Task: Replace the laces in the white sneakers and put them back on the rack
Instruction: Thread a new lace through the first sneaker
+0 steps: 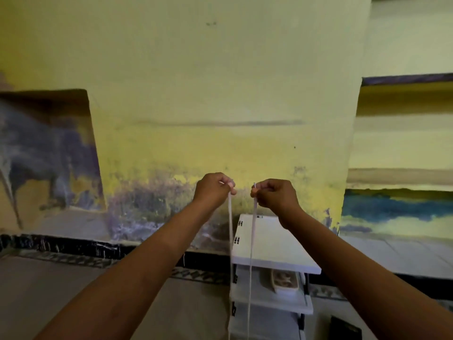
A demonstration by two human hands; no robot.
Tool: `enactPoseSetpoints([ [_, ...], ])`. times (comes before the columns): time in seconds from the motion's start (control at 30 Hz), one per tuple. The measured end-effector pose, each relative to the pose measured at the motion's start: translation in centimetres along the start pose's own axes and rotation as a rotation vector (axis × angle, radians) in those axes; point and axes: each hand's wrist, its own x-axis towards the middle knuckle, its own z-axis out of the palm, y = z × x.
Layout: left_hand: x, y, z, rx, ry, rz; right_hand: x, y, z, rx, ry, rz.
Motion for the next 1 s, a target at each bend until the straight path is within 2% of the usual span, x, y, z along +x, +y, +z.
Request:
enactPoseSetpoints([
  [0.33,0.6,5.1,-1.0,-0.061,0.088,0.122,1.6,-3.5,0.7,0.035,0.005,-0.089],
  [1.0,1.3,5.0,-0.7,-0.123,0.05,0.097,2.2,-2.5,1.9,0.081,-0.052,-0.062],
])
